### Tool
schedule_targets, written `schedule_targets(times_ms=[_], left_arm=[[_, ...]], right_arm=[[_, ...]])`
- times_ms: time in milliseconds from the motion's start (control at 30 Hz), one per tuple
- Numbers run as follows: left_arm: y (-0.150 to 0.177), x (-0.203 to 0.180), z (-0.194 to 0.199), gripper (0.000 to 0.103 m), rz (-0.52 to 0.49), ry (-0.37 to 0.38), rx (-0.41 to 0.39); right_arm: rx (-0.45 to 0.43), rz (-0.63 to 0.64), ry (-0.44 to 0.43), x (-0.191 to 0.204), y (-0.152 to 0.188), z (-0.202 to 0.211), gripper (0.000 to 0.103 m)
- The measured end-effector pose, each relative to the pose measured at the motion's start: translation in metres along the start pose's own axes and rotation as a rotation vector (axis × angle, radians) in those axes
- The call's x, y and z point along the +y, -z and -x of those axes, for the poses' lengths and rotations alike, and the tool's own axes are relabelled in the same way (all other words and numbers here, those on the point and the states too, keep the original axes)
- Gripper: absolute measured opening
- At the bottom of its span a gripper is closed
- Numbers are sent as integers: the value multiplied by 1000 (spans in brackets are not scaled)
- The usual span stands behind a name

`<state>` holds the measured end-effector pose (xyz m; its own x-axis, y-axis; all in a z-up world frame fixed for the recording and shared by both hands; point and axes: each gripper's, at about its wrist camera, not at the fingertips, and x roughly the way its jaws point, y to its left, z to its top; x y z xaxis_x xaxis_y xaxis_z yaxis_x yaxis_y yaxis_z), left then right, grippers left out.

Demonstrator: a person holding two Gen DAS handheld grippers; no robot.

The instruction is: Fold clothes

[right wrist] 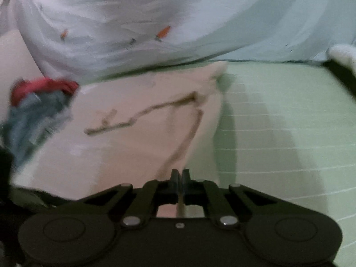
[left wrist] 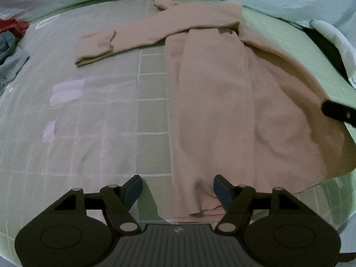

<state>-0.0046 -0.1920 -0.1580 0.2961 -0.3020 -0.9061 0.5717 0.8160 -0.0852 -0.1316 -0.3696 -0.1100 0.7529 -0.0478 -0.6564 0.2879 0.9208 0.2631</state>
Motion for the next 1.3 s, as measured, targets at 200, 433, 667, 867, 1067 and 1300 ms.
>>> schedule_targets(times_ms=[200, 433, 667, 867, 1067, 1300], left_arm=[[3, 2, -1, 74, -21, 21, -10], [5, 1, -3, 77, -37, 35, -10], [5, -3, -6, 81, -51, 36, -6], [3, -6, -7, 85, -52, 34, 17], [-7, 9, -4, 85, 15, 106, 56], [-34, 54, 18, 85, 175, 43, -61]], right_arm=[[118, -76, -75, 14, 18, -43, 3], [169, -220, -105, 2, 40, -46, 32], [117, -287, -33, -21, 39, -30, 34], [173, -170, 9, -17, 48, -36, 29], [130, -116, 24, -16, 23, -36, 38], [24, -27, 101, -26, -27, -57, 38]])
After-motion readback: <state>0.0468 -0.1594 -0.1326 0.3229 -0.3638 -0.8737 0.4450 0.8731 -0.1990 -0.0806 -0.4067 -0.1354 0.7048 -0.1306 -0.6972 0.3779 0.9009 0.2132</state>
